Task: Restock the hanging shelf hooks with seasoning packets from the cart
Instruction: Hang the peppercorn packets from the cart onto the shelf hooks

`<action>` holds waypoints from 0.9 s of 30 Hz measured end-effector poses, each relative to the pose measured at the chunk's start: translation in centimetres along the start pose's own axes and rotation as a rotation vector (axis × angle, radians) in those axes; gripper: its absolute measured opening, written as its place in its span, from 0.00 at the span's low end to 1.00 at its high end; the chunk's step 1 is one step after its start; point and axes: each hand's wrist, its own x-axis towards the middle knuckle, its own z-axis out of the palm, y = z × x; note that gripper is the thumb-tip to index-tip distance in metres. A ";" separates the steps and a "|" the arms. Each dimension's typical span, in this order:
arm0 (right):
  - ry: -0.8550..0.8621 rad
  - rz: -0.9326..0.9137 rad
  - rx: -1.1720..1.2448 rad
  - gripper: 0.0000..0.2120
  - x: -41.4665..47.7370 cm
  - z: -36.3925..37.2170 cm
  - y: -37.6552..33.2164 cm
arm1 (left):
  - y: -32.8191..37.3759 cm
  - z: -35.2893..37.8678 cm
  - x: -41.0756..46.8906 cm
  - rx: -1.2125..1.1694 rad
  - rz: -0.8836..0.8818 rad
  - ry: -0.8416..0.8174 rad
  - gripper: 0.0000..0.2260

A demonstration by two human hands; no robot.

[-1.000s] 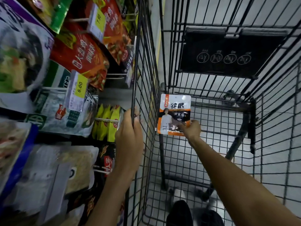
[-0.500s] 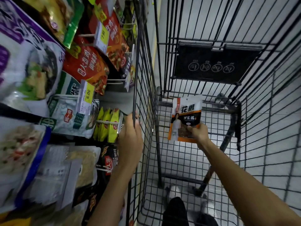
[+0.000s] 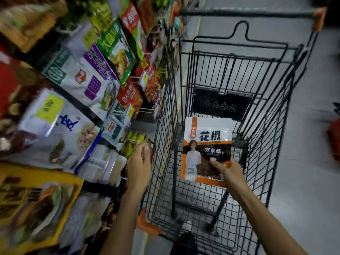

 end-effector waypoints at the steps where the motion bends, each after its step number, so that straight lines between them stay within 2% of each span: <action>1: -0.025 -0.018 0.005 0.08 -1.7 -0.2 -0.5 | 0.3 -0.9 -1.8 -0.038 -0.029 0.035 0.15; 3: -0.085 -0.046 0.006 0.10 -5.1 -0.7 -1.2 | 0.6 -2.8 -5.6 -0.132 -0.095 0.093 0.15; 8: -0.262 -0.096 -0.003 0.09 -13.5 -2.1 -1.8 | -0.3 -8.3 -17.3 -0.167 -0.195 0.287 0.13; 13: -0.500 -0.092 -0.110 0.16 -20.9 -3.0 -1.0 | -1.1 -14.8 -29.4 -0.165 -0.312 0.507 0.14; 17: -0.676 -0.118 -0.135 0.22 -26.9 -1.5 -0.6 | -1.0 -20.5 -38.3 -0.101 -0.334 0.690 0.14; 21: -0.836 -0.158 -0.138 0.17 -33.3 1.9 -0.2 | -1.1 -25.5 -46.9 -0.026 -0.366 0.897 0.15; 24: -1.005 -0.232 -0.169 0.15 -38.9 4.9 0.2 | -1.0 -29.4 -53.6 0.053 -0.299 1.032 0.15; 27: -1.175 -0.244 -0.206 0.20 -45.3 7.6 1.3 | -1.0 -33.4 -60.6 0.168 -0.298 1.155 0.15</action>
